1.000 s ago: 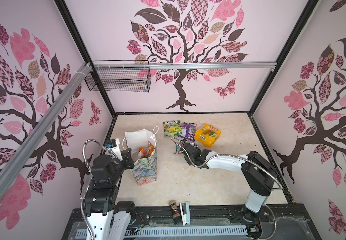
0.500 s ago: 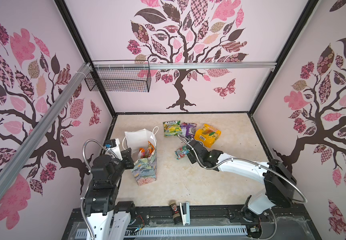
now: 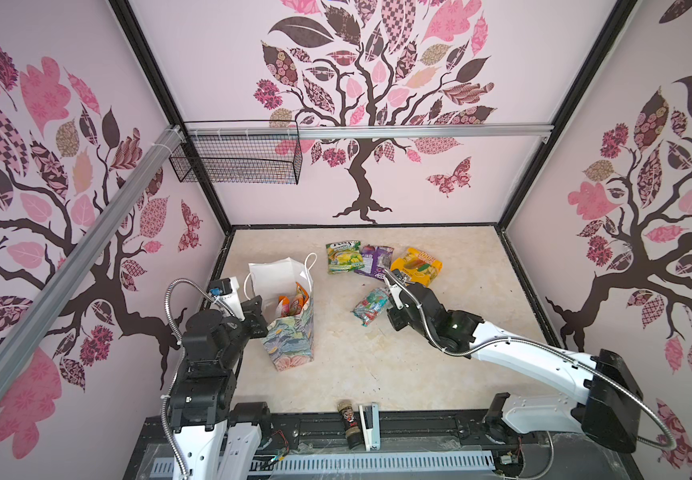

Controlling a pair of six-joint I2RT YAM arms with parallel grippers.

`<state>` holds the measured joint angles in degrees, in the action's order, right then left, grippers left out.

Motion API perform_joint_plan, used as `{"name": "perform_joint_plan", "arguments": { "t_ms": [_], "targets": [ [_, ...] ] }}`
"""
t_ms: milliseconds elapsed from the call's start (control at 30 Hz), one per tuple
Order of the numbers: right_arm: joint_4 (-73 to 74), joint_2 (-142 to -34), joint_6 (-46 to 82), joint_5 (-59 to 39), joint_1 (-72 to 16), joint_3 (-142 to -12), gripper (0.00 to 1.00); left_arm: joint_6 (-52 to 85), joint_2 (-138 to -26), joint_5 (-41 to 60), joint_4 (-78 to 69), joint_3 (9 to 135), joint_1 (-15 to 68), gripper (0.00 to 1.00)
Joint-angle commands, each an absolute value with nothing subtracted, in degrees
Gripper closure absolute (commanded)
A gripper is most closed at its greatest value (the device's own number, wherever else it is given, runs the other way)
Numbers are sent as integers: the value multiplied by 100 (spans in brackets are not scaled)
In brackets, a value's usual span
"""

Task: Place the snacks into the paper bag
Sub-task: 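Lift the Mint Blossom packet and carry it toward the paper bag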

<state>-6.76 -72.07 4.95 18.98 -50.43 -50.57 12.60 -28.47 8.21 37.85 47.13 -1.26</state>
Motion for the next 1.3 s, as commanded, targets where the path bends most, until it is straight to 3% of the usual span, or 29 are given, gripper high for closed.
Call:
{"name": "perform_joint_plan", "arguments": {
  "t_ms": [0, 233, 633, 1267],
  "targets": [
    [-135, -6727, 618, 1507, -5014, -5104, 100, 1270, -2775, 814, 3720, 4706, -149, 100],
    [-14, -6336, 546, 1054, -5057, -5256, 100, 1274, -2724, 816, 3709, 4693, -142, 100],
    [174, -6067, -308, 1221, -5810, -5597, 100, 1249, -2626, 670, 3674, 4719, -143, 100],
    [-116, -6196, -448, -607, -5812, -6793, 100, 1302, -2481, 773, 3592, 4654, -145, 100]
  ]
}}
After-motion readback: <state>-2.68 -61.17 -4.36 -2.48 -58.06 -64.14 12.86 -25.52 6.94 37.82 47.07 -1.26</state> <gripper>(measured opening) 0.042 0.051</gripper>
